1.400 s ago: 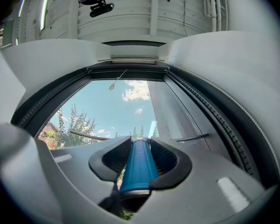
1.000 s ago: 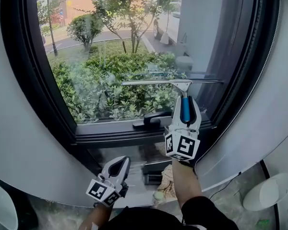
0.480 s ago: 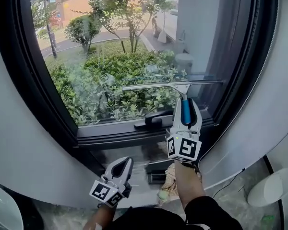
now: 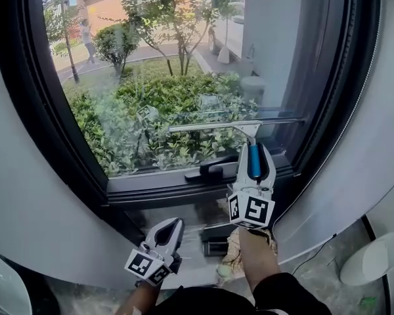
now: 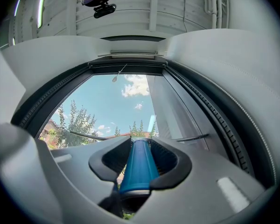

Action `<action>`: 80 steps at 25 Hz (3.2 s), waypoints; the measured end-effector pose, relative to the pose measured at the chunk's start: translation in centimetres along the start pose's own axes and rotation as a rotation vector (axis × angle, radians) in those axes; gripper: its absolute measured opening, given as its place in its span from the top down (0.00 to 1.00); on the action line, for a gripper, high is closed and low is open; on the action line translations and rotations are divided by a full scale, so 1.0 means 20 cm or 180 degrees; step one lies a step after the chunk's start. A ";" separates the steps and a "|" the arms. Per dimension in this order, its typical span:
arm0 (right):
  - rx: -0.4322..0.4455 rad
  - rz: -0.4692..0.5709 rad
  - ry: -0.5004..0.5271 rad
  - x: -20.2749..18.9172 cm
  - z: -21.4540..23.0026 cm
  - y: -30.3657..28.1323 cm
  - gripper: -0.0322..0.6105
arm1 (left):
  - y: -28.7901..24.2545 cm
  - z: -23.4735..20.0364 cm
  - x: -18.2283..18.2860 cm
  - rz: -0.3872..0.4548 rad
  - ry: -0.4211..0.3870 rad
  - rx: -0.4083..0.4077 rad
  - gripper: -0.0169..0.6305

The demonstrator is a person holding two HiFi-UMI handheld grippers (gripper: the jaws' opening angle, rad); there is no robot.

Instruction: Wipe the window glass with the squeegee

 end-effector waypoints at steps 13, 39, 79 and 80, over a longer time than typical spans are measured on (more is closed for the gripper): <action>0.0010 -0.0133 0.0045 -0.07 0.01 0.05 0.74 | -0.06 0.02 -0.02 -0.0001 0.0006 -0.0065 0.97; -0.0057 -0.0309 0.0027 -0.20 0.05 0.15 0.74 | -0.01 0.08 -0.08 -0.0198 0.0018 0.0039 0.97; 0.0320 -0.0442 -0.0220 -0.11 0.04 0.32 0.74 | 0.22 0.13 -0.06 -0.0228 -0.0137 0.0589 0.97; 0.0363 -0.0433 -0.0261 -0.09 0.04 0.34 0.74 | 0.25 0.12 -0.05 -0.0233 -0.0162 0.0647 0.97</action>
Point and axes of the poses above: the fingertips, and each gripper's own axes: y backward along the fingers, z to its right, x out of its top, the point moved 1 cm from there along y, backward along the fingers, and after that the axes turned 13 degrees about -y, right-handed, at the moved point
